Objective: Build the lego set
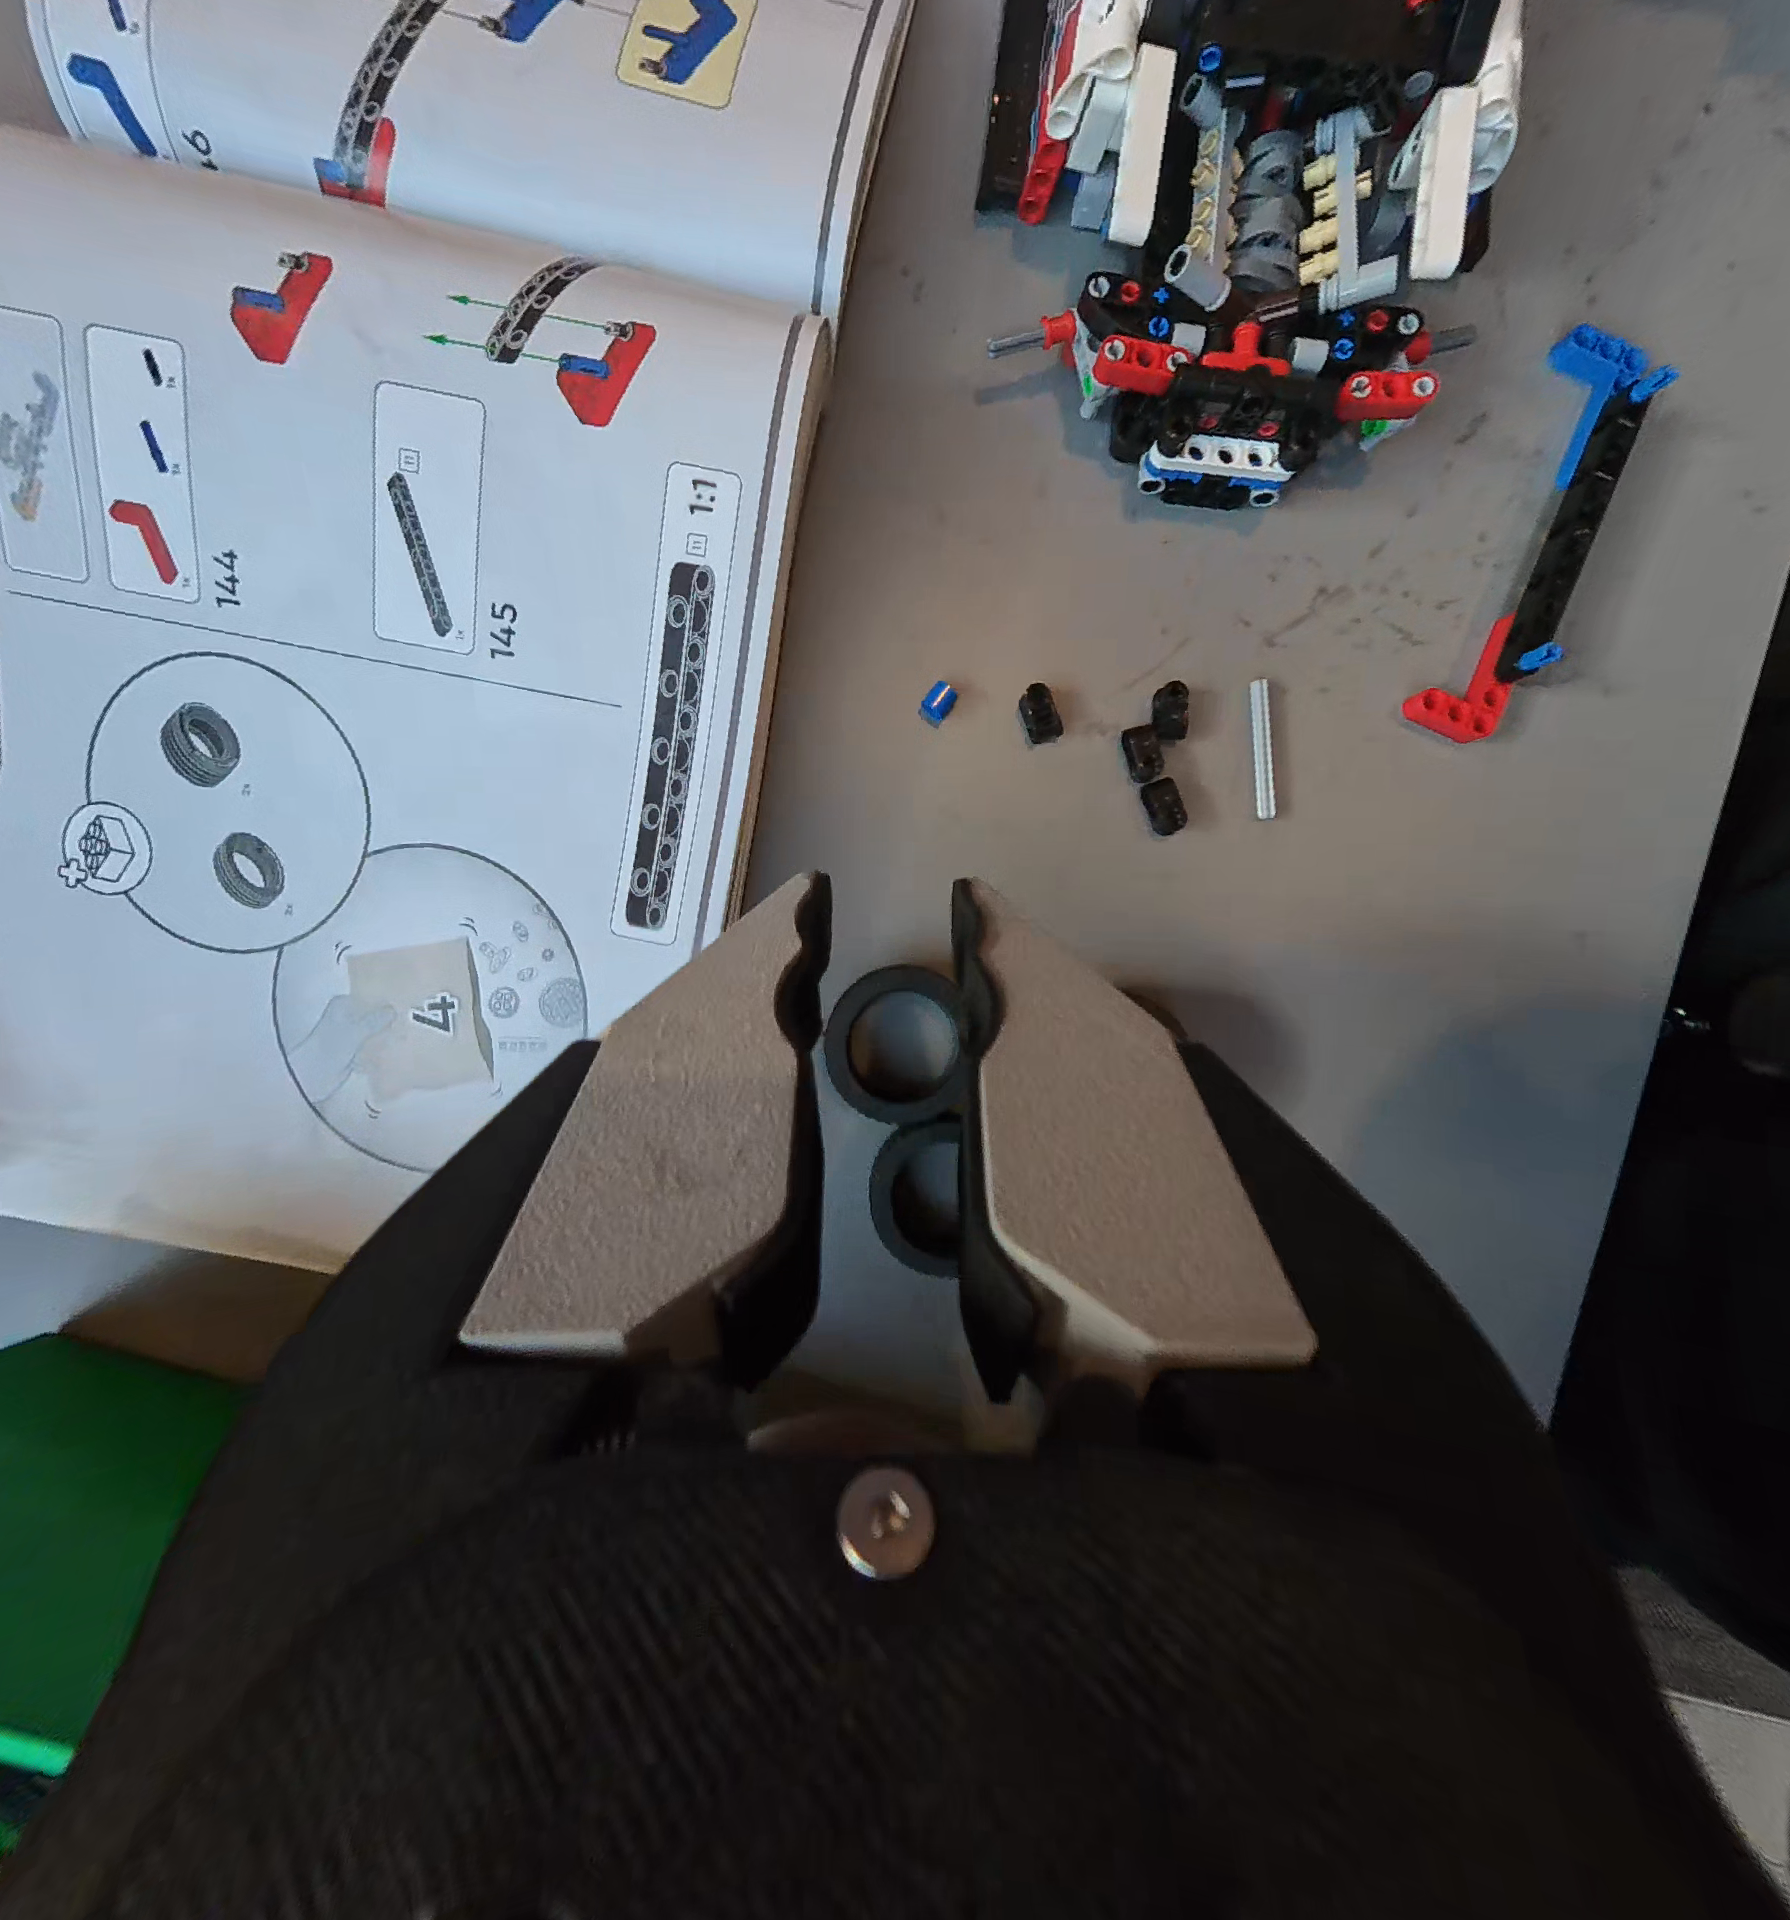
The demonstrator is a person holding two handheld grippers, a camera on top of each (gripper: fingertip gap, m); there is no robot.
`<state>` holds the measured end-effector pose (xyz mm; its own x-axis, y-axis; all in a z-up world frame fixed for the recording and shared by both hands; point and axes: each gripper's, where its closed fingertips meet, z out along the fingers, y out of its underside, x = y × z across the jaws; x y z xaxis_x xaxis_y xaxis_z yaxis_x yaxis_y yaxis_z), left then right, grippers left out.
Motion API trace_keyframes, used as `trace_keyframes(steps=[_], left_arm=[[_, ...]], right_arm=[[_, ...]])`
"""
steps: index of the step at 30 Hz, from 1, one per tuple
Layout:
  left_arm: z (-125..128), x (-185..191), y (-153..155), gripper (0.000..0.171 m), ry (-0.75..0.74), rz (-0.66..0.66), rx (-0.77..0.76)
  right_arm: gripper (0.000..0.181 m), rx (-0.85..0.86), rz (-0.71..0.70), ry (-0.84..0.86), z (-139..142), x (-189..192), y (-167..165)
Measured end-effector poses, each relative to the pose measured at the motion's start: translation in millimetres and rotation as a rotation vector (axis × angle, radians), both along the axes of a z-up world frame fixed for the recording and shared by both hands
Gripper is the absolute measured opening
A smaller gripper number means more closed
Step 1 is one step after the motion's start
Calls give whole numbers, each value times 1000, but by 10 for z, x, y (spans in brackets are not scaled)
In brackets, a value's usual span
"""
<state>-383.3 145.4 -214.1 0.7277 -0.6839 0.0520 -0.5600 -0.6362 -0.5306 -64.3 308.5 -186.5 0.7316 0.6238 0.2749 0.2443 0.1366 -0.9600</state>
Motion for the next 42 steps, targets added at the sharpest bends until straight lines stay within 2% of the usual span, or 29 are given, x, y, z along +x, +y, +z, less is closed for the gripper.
trace_keyframes(steps=[2,7,13,16,25,30,35,39,42], left_arm=[[-49,36,80,21,45,-33,15],[-283,351,335,22,141,-244,48],[-622,419,529,12,345,-405,-19],[-762,442,511,7,388,-440,-100],[-757,466,542,4,419,-428,-104],[-573,437,476,5,382,-385,-73],[-59,177,277,5,345,-280,40],[390,-495,62,5,345,-44,135],[554,-1222,-150,5,384,184,165]], right_arm=[[0,0,-2,-10,-10,-8,4],[0,3,-3,-16,-14,-8,-4],[0,0,26,16,21,-15,-34],[0,-5,40,54,55,6,-41],[0,-23,67,123,111,44,-56],[0,-21,66,120,109,42,-62],[0,-20,53,116,102,55,-54],[0,-20,43,108,92,55,-41],[0,-20,35,102,85,58,-30]])
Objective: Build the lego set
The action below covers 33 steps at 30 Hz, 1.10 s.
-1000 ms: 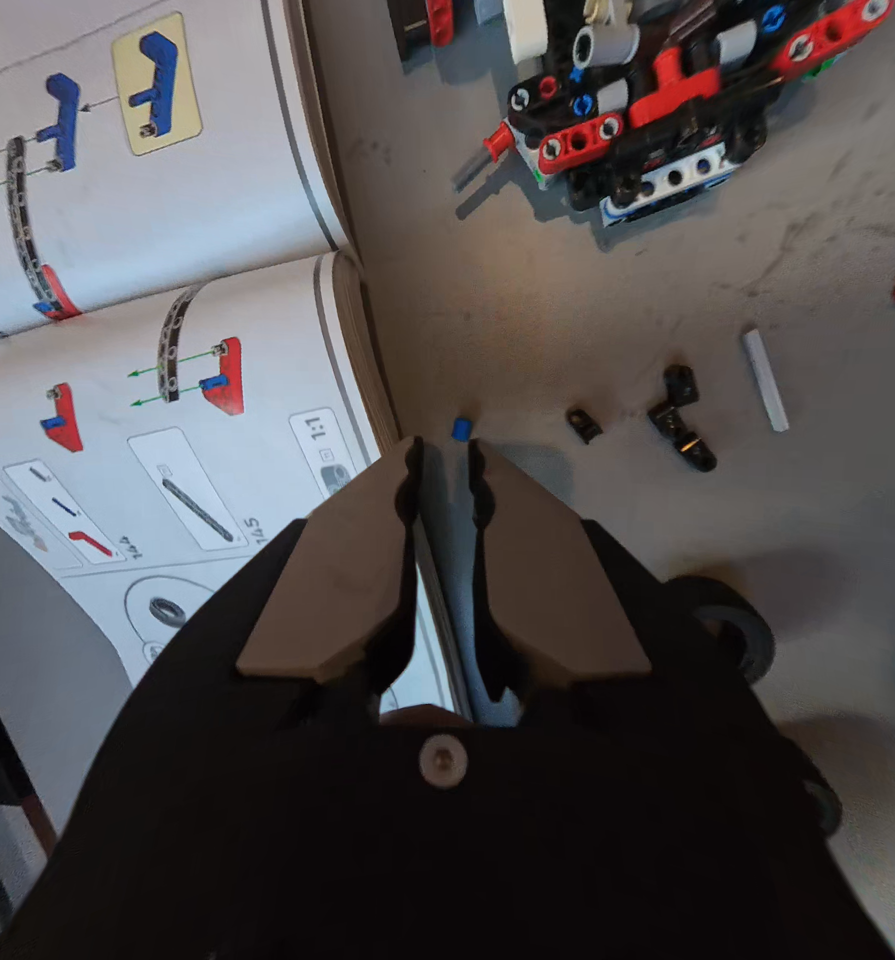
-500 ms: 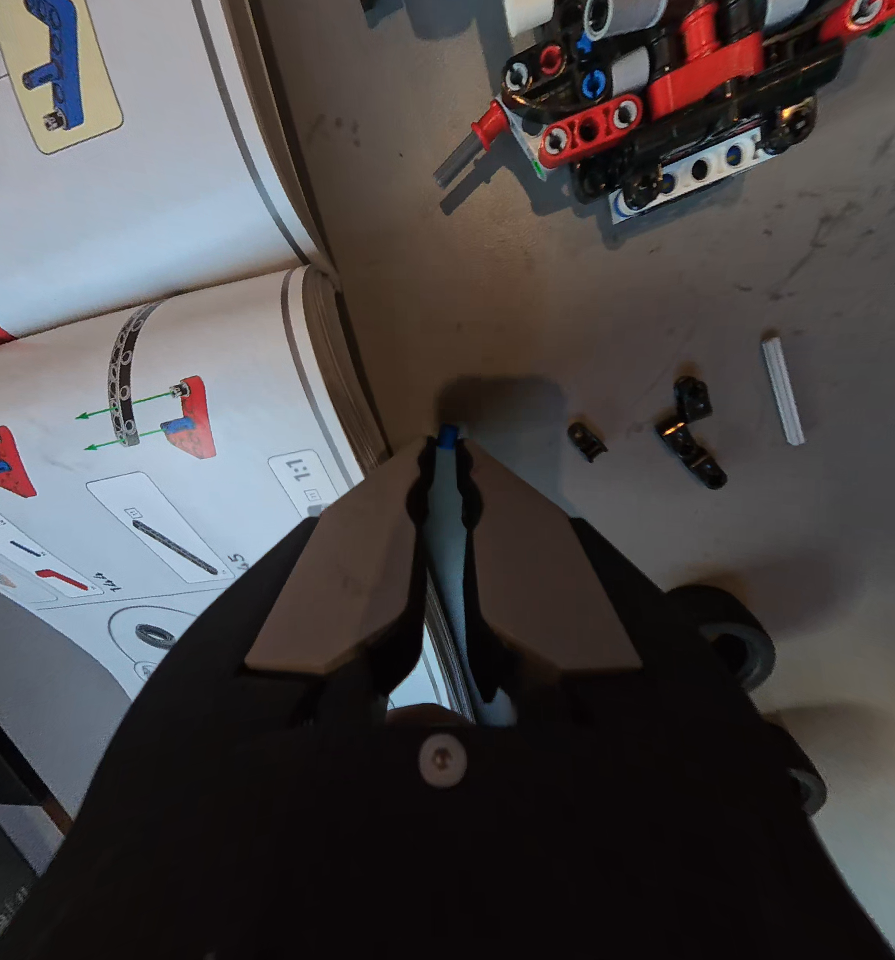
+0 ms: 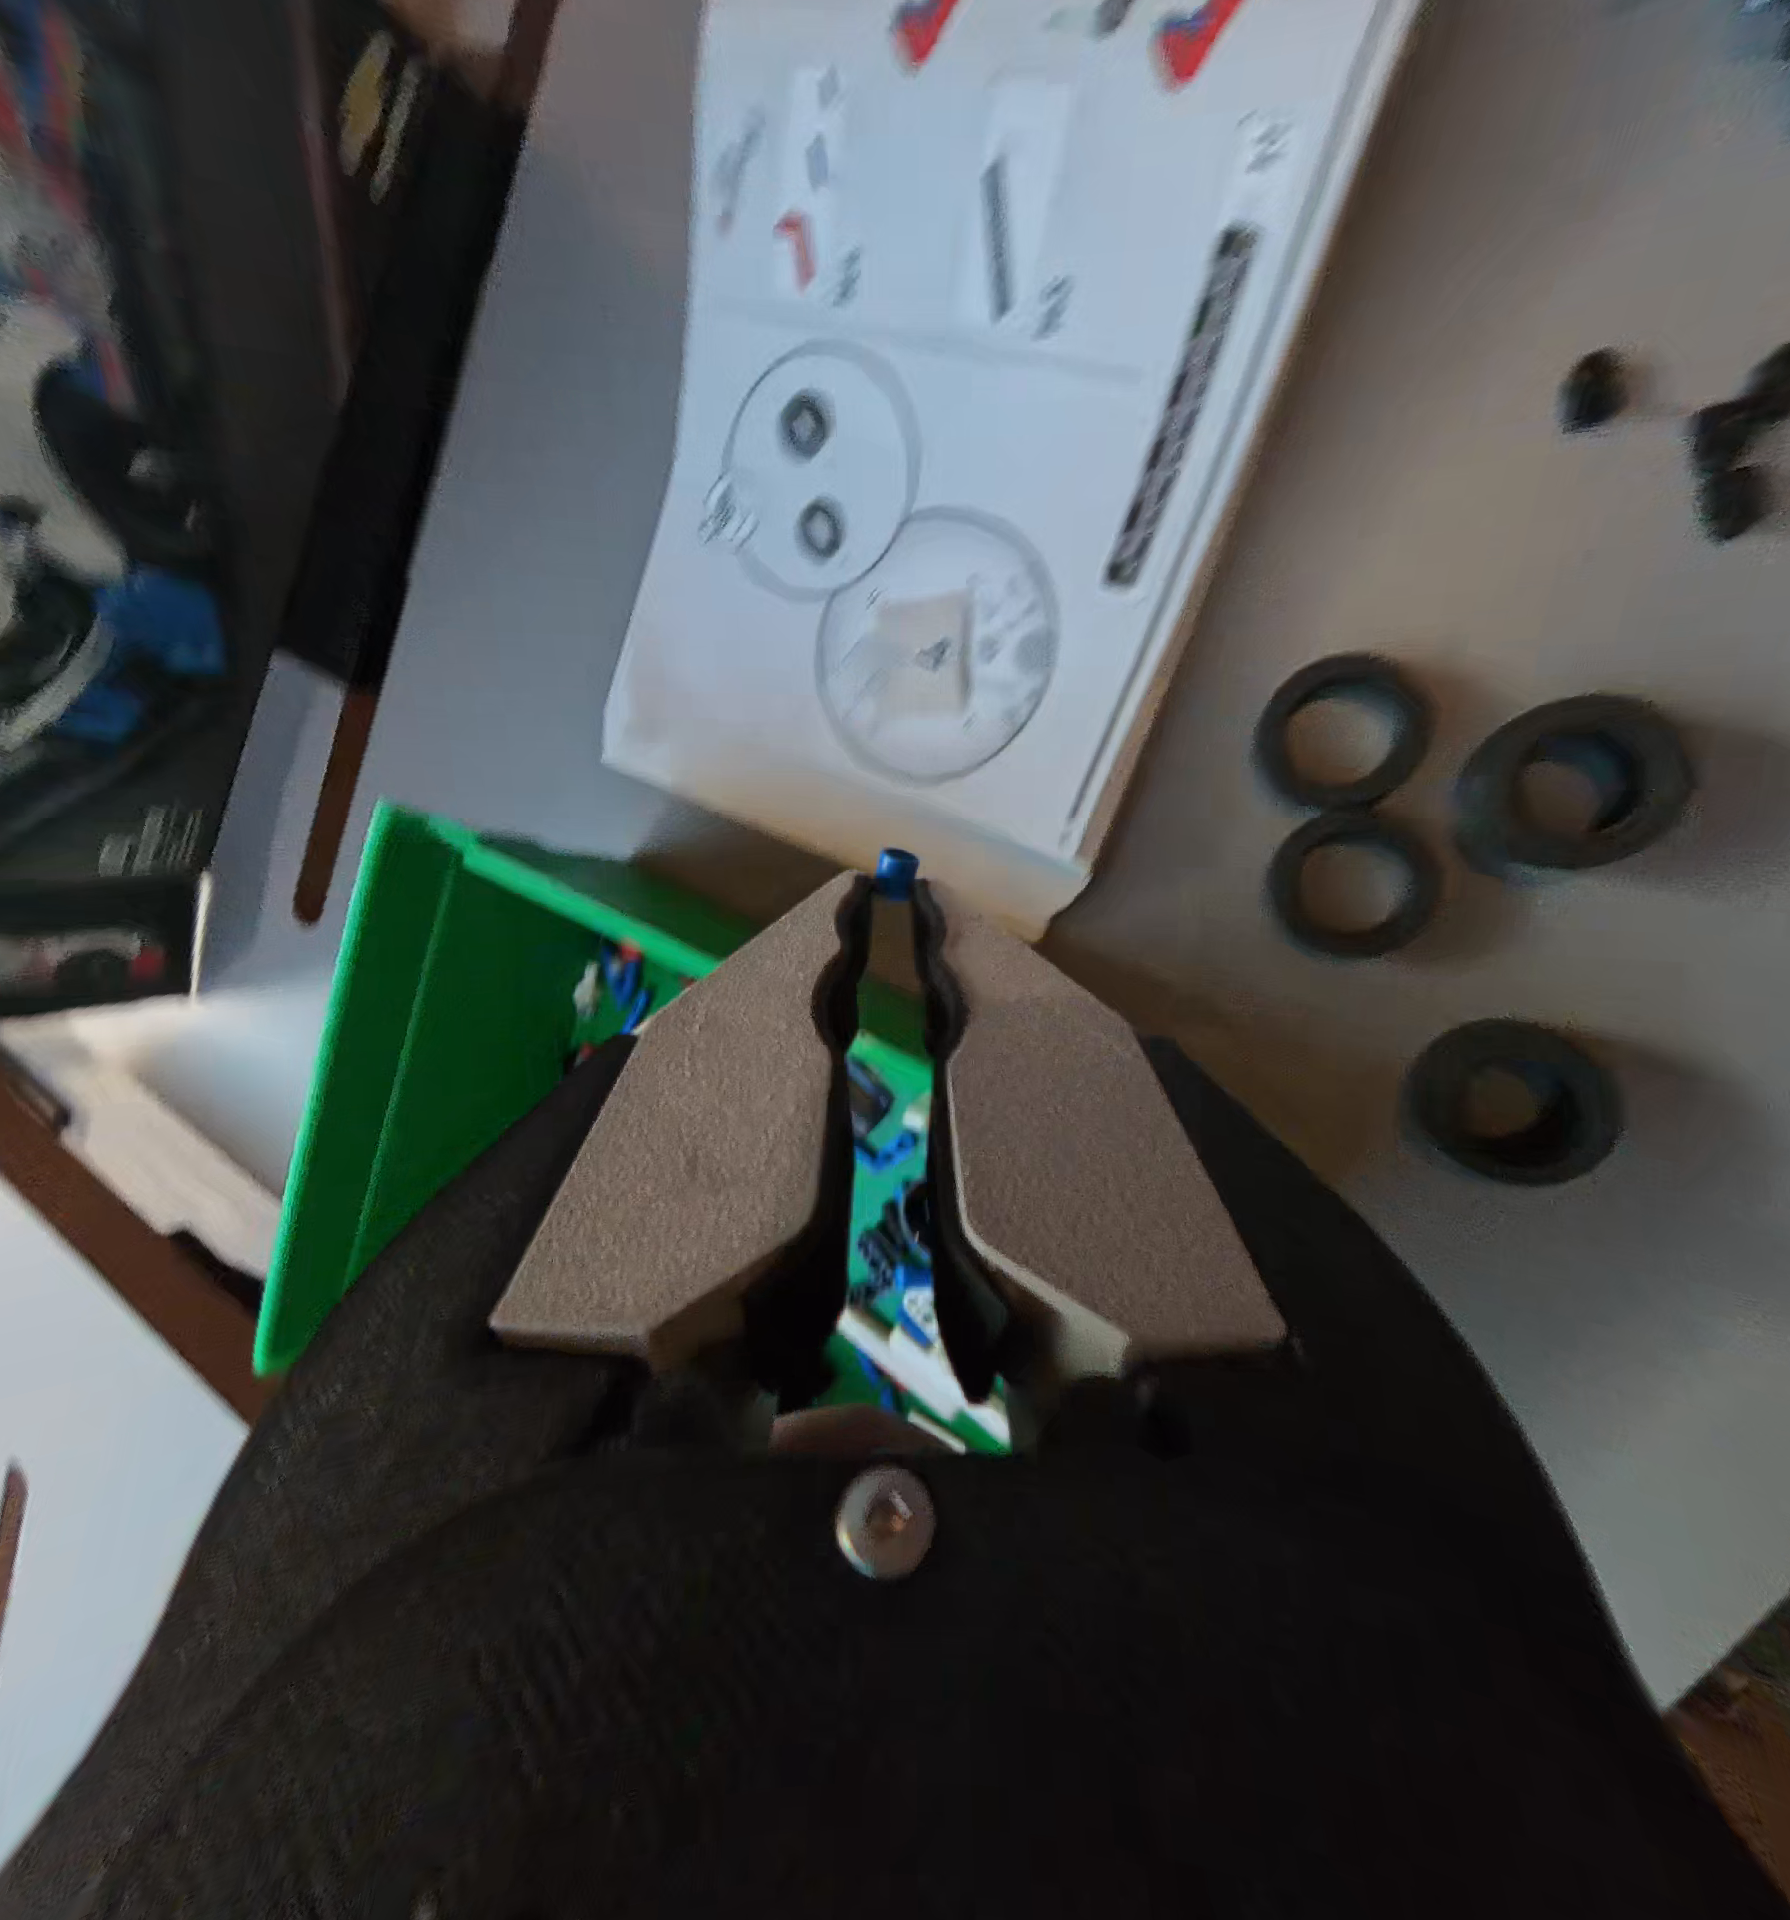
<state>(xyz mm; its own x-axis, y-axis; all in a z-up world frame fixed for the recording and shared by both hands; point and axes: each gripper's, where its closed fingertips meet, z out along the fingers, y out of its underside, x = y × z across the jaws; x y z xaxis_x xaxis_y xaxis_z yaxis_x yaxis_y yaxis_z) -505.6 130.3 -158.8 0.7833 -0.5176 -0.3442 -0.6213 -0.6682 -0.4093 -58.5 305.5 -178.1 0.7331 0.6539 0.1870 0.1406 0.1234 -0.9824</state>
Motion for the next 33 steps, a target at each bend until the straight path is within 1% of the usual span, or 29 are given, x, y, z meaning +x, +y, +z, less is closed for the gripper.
trace_keyframes(steps=[2,4,5,7,9,11,13,14,15,16,20,23,25,27,28,30,33], left_arm=[[-71,-482,-215,5,13,150,-26],[-245,-865,-452,6,8,284,-88],[-346,-996,-569,6,-5,338,-126],[-551,-1095,-763,6,-71,402,-204],[-721,-1194,-868,6,-69,441,-244],[-824,-1339,-850,6,-22,481,-226],[-918,-1406,-845,6,-17,524,-251],[-939,-1440,-826,11,-9,545,-251],[-945,-1449,-804,20,-11,557,-248],[-942,-1433,-784,24,-28,560,-248],[-878,-1387,-714,26,-72,562,-227],[-806,-1443,-701,27,-59,579,-204],[-782,-1453,-685,32,-78,588,-193],[-783,-1469,-676,43,-96,602,-190],[-781,-1475,-673,46,-110,610,-191],[-748,-1456,-635,48,-165,615,-174],[-636,-1503,-534,47,-219,603,-102]], right_arm=[[0,-1,-6,-7,-9,-1,8],[0,0,-10,-17,-19,-10,11],[0,2,-11,-23,-24,-15,9],[0,5,-12,-35,-33,-27,6],[0,9,-15,-47,-44,-37,5],[0,9,-14,-53,-49,-44,3],[0,9,-12,-52,-49,-44,2],[0,10,-11,-50,-45,-42,0],[0,10,-10,-47,-42,-40,-3],[0,10,-9,-43,-39,-35,-5],[0,8,-2,-28,-24,-26,-8],[0,6,6,-21,-19,-30,-10],[0,7,11,-19,-17,-34,-13],[0,9,14,-15,-9,-31,-21],[0,9,16,-10,-2,-26,-25],[0,7,14,-3,3,-13,-24],[0,-3,5,-15,-22,-18,-1]])
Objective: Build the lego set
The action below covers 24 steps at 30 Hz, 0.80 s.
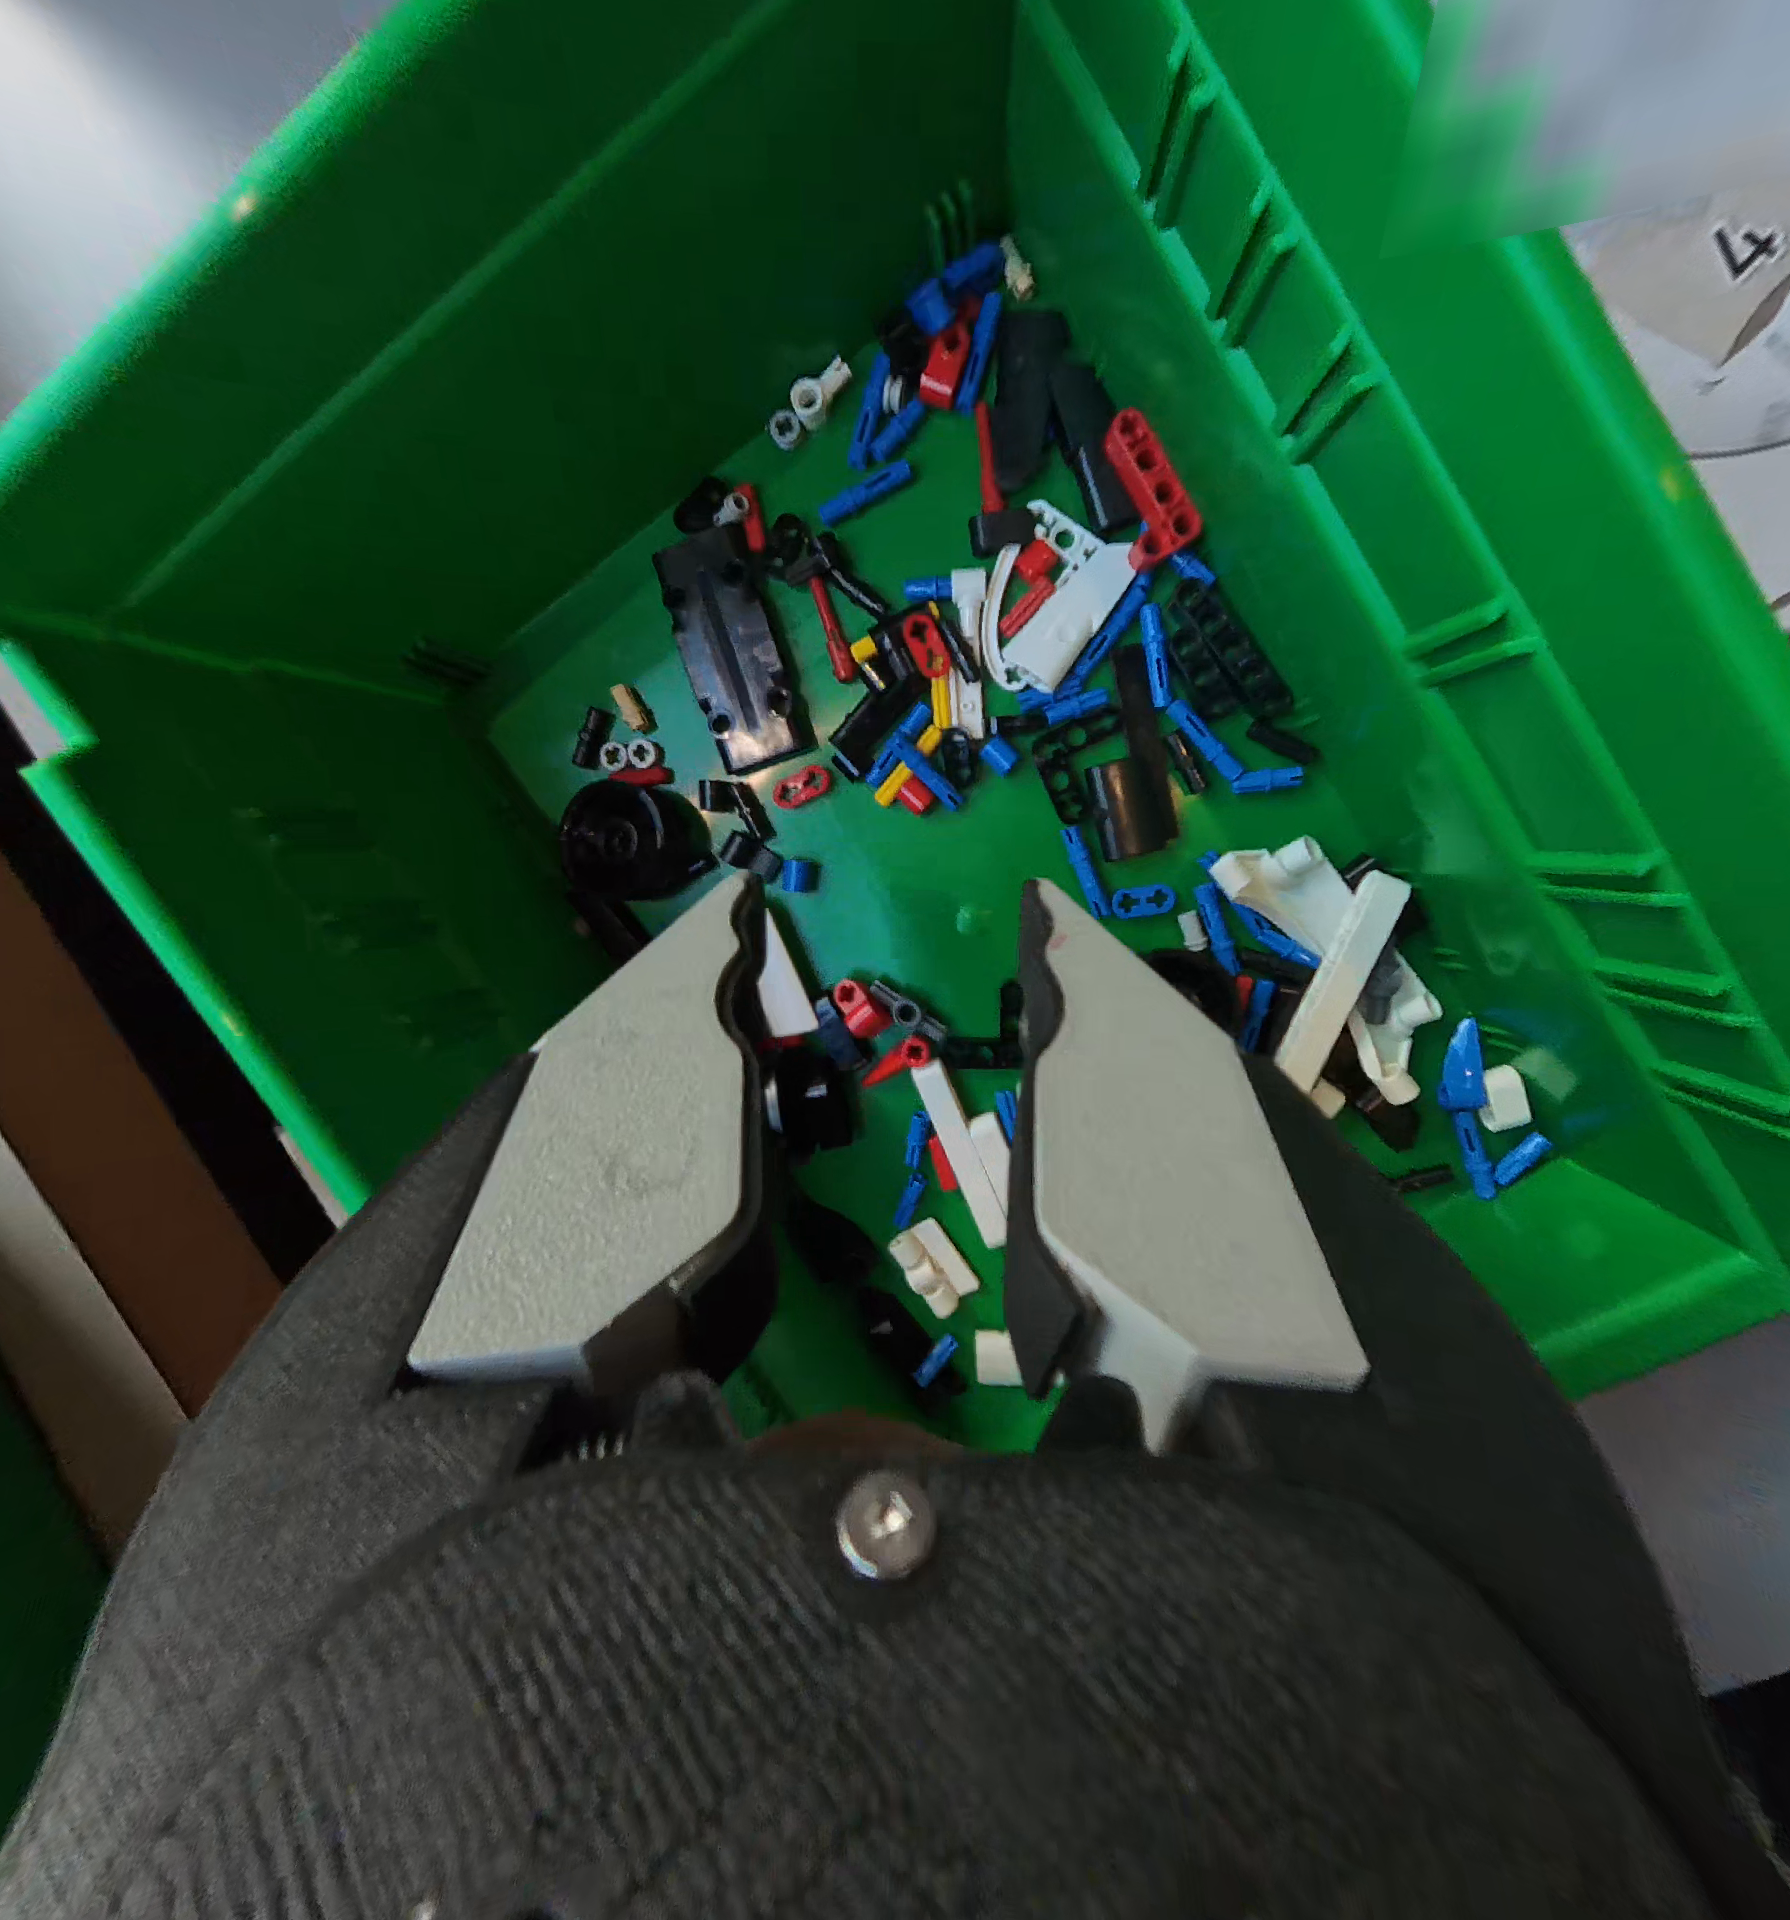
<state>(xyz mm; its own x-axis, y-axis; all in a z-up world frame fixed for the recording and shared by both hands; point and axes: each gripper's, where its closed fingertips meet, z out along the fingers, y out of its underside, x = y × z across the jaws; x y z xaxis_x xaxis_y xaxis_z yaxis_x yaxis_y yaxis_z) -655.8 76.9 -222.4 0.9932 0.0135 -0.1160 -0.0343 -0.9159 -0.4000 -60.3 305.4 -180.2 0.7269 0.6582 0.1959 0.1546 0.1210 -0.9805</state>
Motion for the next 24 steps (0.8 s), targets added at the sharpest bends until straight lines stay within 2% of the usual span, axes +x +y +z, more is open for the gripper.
trace_keyframes(steps=[2,4,8,10,15,24], left_arm=[[53,-38,90,46,2,-40,50],[66,-51,167,35,-25,-70,74],[14,-83,313,30,-225,33,63],[63,-26,451,29,-303,11,88],[66,-136,721,20,-151,-93,59],[-208,13,1057,15,-173,-221,-9]], right_arm=[[0,2,-6,-25,-24,-21,6],[0,12,-8,-60,-51,-56,-2],[0,29,-22,-133,-112,-105,-2],[0,32,-39,-152,-129,-100,18],[0,23,-88,-167,-150,-44,86],[0,20,-139,-231,-216,-30,142]])
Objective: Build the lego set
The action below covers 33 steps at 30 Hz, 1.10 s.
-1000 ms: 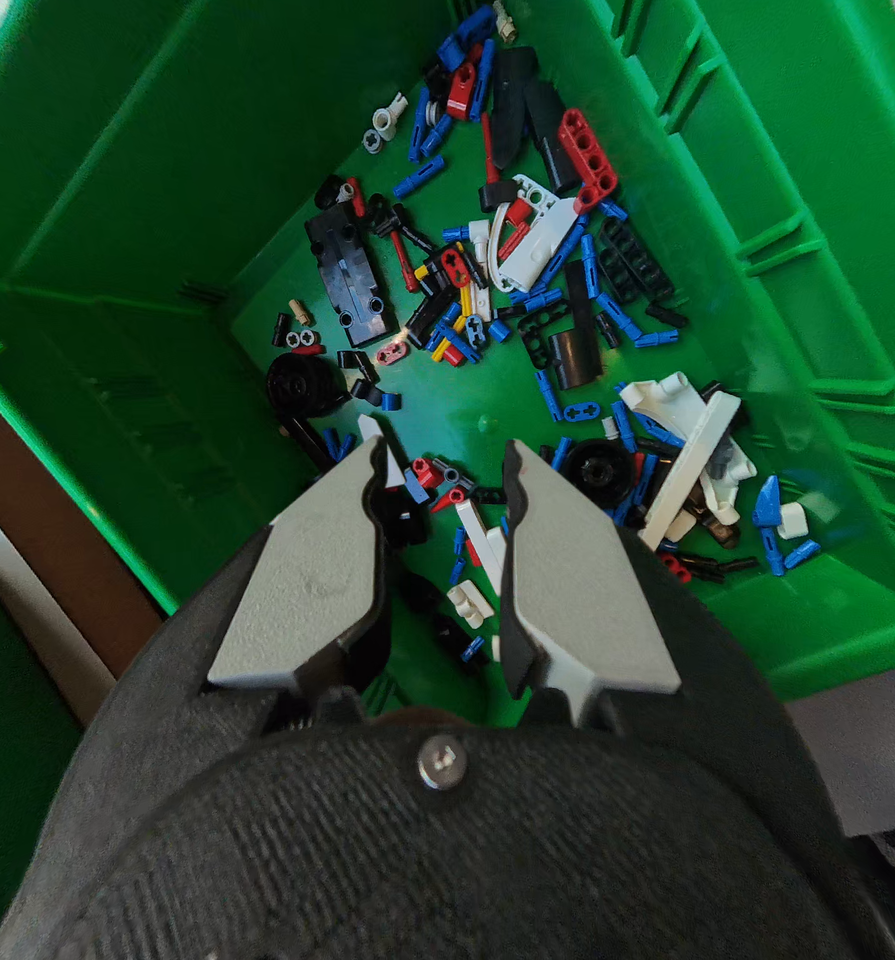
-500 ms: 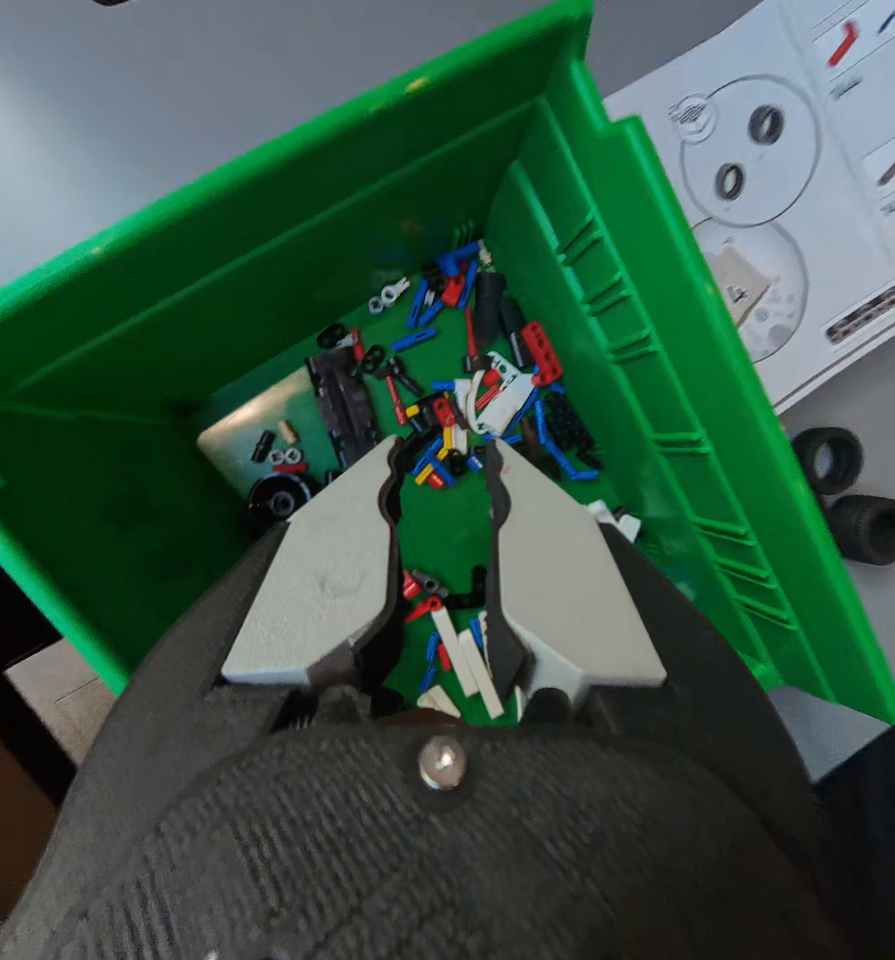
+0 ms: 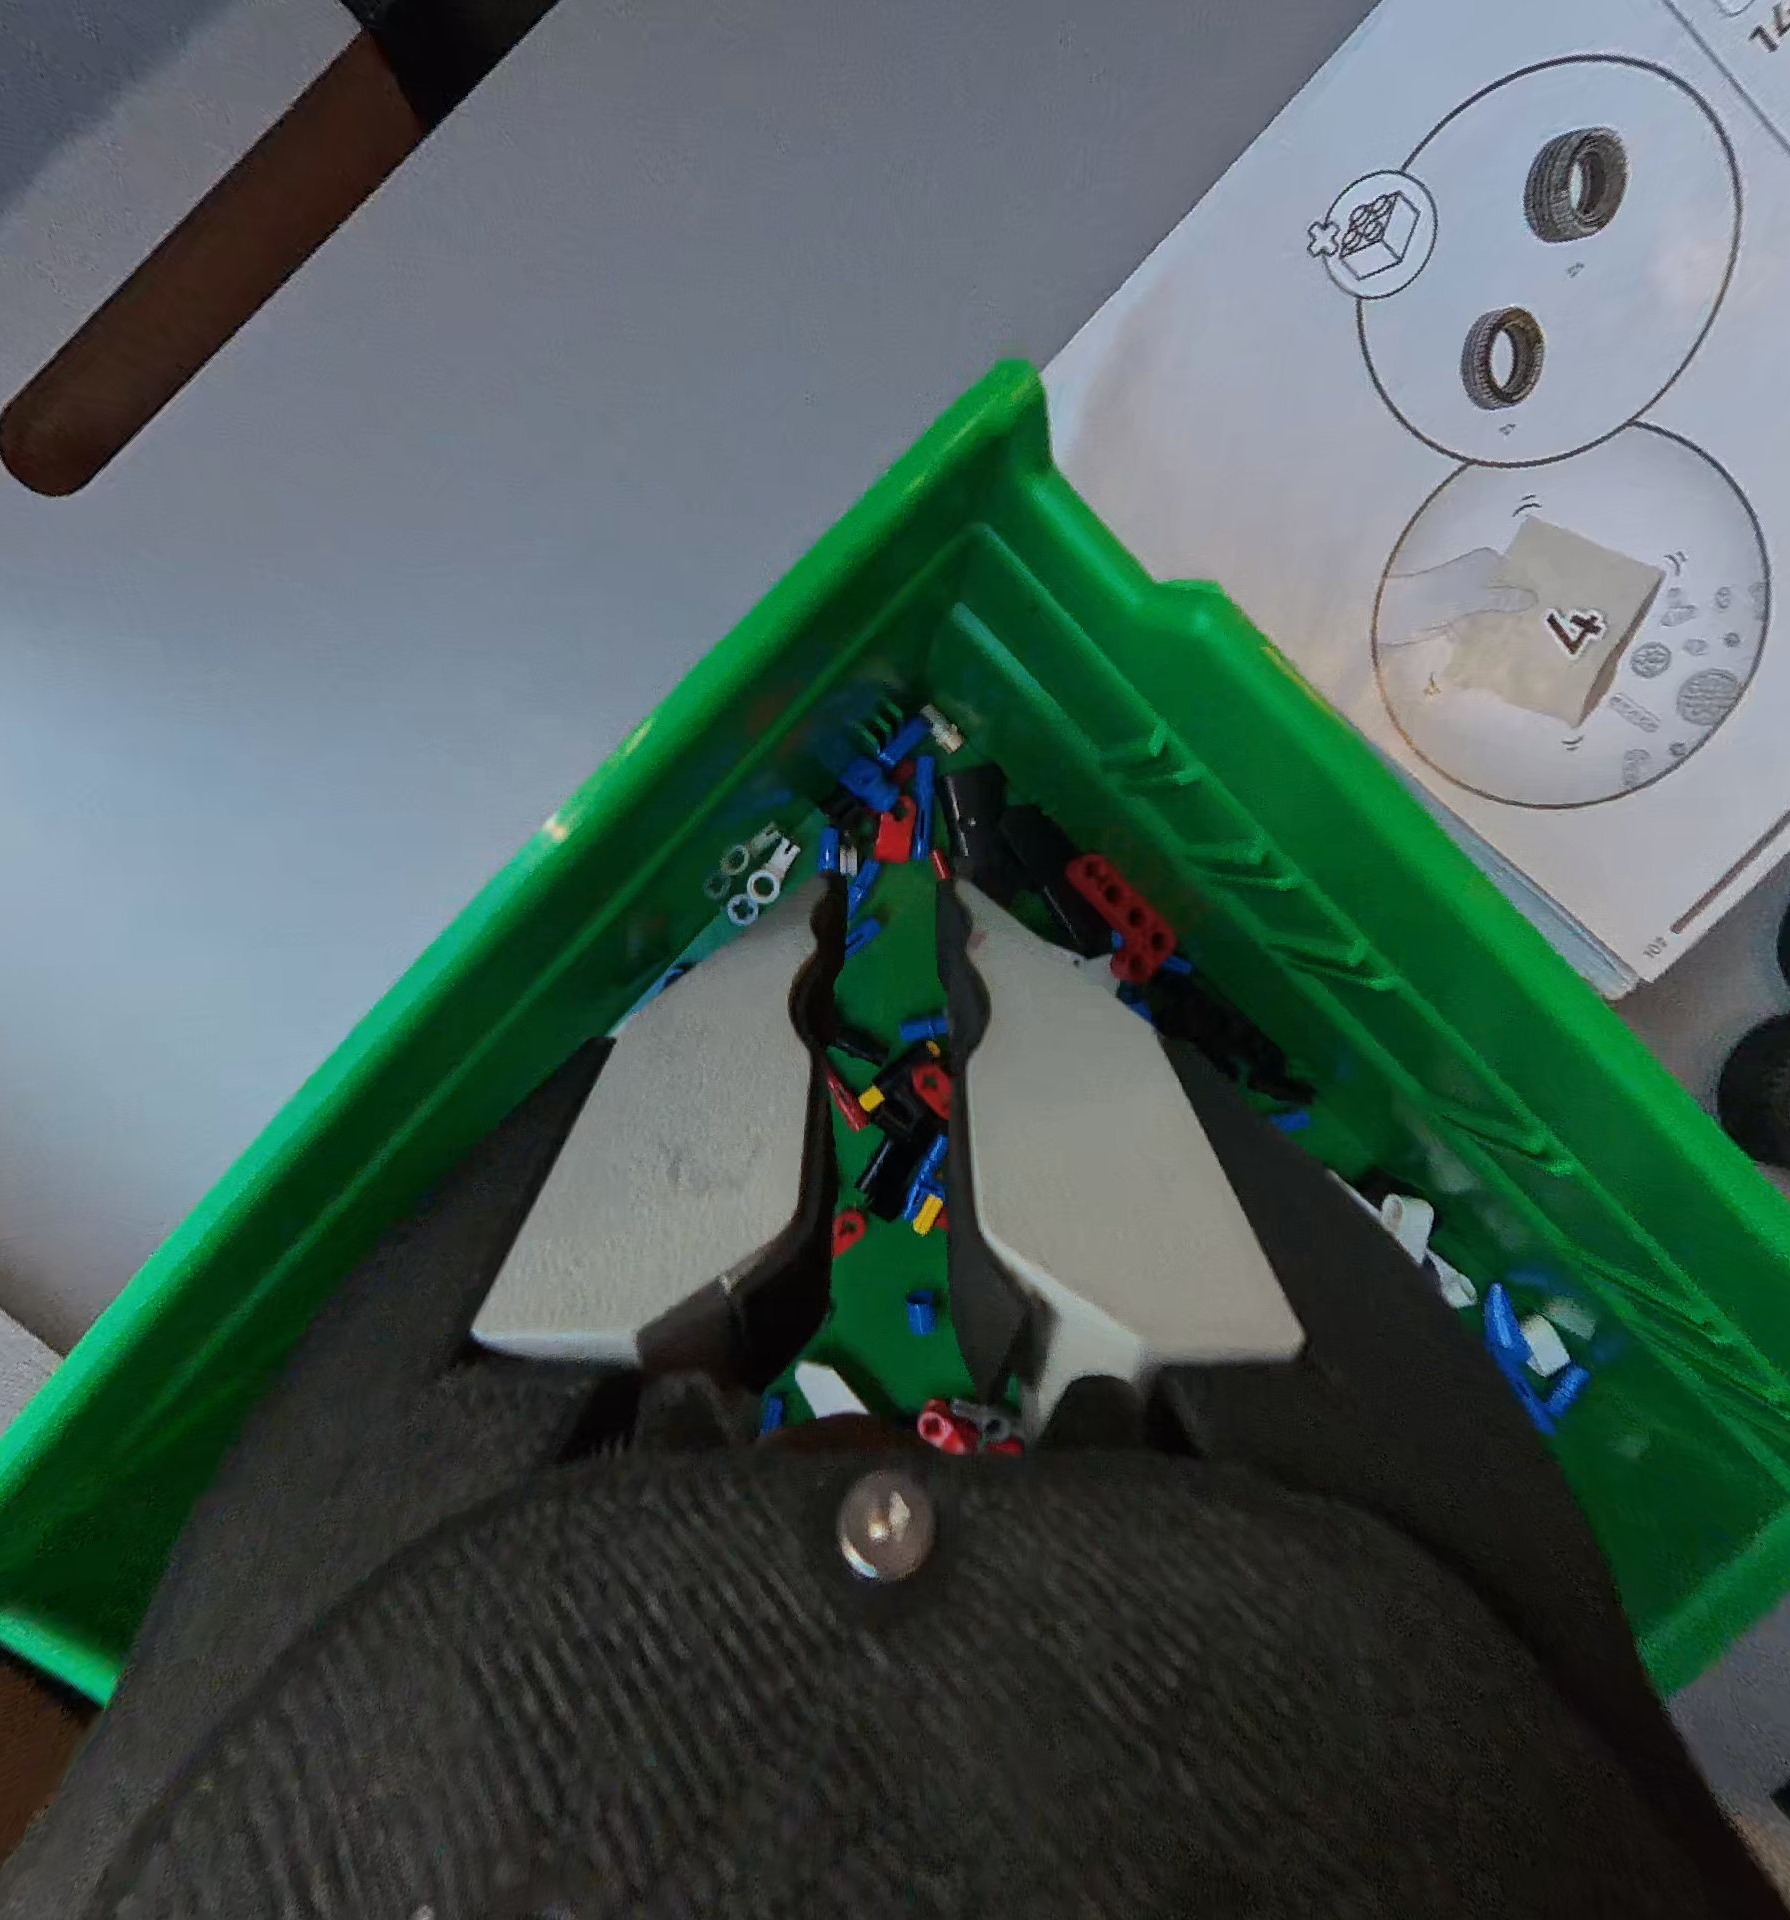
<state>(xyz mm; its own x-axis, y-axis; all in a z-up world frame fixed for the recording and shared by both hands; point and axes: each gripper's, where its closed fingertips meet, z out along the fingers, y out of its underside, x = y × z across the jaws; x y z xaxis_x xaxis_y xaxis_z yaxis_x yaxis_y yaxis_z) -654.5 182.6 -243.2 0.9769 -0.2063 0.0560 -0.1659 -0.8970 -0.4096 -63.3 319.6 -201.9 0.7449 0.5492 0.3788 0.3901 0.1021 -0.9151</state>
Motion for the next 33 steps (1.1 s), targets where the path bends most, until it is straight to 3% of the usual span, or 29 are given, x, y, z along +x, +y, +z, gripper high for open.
trace_keyframes(steps=[11,15,33], left_arm=[[-337,-47,112,10,90,13,-40],[-335,-71,133,1,77,34,-28],[-353,-25,81,1,-1,102,-46]], right_arm=[[0,0,0,-29,-32,-23,0],[0,1,4,-23,-26,-23,-6],[0,5,19,6,4,-15,-25]])
